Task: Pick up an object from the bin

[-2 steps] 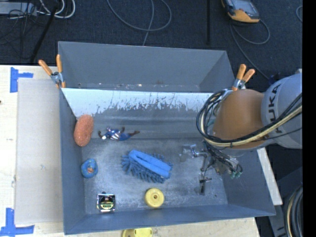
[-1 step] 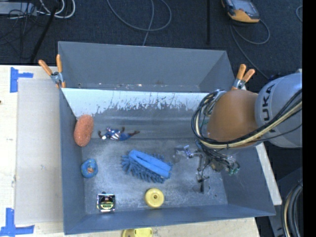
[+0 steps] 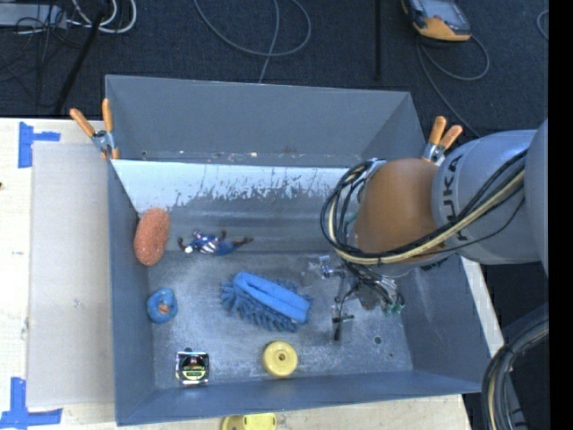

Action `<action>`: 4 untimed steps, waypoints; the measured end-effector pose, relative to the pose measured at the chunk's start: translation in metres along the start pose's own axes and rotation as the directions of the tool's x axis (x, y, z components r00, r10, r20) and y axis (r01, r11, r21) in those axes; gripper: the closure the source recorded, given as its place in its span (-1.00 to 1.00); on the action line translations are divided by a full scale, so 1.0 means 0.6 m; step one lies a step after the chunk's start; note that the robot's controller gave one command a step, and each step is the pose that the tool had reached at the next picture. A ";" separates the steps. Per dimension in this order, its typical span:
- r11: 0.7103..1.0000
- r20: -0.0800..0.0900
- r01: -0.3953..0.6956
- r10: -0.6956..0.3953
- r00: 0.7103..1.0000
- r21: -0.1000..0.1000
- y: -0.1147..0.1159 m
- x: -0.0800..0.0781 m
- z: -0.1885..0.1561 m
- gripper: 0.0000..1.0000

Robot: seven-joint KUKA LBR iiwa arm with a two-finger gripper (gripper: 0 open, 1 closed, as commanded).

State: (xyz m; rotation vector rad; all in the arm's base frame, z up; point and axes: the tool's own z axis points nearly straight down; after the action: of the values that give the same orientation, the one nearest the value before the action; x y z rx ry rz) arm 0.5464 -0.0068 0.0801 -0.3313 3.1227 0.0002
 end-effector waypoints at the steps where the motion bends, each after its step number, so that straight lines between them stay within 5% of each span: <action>1: 1.000 -0.003 0.014 -0.014 1.000 -0.001 0.045 -0.002 0.008 -1.00; 2: 0.963 -0.001 0.269 -0.269 0.963 0.000 0.065 -0.008 0.011 -1.00; 3: 0.997 -0.004 -0.082 0.082 0.997 0.000 0.117 0.017 0.018 1.00; 4: 0.997 -0.004 -0.081 0.081 0.997 0.000 0.117 0.017 0.018 1.00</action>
Offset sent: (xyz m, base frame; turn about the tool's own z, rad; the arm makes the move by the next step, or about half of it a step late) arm -0.0011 0.0551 -0.0101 -0.0117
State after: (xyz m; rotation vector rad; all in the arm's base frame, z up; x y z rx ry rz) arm 0.5215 0.0597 0.0692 -0.2042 3.1374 0.0000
